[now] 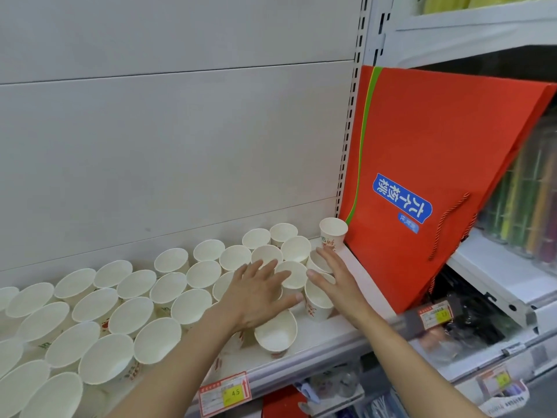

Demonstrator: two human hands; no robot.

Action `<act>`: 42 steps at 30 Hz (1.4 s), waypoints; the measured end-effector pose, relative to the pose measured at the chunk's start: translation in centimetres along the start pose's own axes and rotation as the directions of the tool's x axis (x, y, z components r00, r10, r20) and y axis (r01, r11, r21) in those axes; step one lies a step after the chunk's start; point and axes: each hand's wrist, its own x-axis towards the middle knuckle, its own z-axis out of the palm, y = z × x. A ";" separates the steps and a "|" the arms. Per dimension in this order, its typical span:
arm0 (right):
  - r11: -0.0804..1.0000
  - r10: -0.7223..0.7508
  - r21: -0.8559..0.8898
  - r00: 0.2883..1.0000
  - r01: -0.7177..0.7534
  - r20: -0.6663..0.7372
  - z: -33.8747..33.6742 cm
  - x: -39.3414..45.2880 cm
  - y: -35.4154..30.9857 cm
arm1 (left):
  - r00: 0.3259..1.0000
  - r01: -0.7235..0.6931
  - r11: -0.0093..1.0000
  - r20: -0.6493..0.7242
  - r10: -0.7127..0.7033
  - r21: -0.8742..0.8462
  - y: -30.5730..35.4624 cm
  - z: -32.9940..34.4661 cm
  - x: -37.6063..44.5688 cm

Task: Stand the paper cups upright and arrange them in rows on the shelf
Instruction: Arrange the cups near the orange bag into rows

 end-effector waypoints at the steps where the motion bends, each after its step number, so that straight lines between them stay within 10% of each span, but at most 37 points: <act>1: 1.000 -0.006 -0.018 1.000 0.006 -0.001 0.3 -0.1 -0.1 | 1.000 0.011 1.000 -0.020 -0.011 -0.014 0.0 -0.2 -0.5; 11: 0.970 -0.092 -0.244 0.960 0.025 -0.264 -3.6 4.3 -1.6 | 0.948 -0.084 0.994 -0.302 0.100 0.065 2.9 4.1 -6.6; 19: 0.794 0.151 -0.584 0.985 -0.170 -0.082 -4.8 10.2 0.5 | 0.940 0.023 0.994 -0.341 0.013 0.103 3.7 5.1 -6.5; 27: 0.905 0.002 -0.425 0.999 0.014 0.037 -2.9 9.1 -0.6 | 0.854 0.121 0.981 -0.519 -0.024 0.153 3.9 6.3 -9.0; 34: 0.954 -0.180 -0.266 0.972 0.135 -0.153 -3.6 3.7 -2.5 | 0.699 0.366 0.931 -0.661 -0.272 0.004 1.7 8.0 -13.9; 42: 0.971 -0.134 -0.200 0.991 0.132 0.003 -2.6 -1.7 -0.1 | 0.680 0.448 0.878 -0.574 -0.457 -0.168 2.5 9.5 -13.4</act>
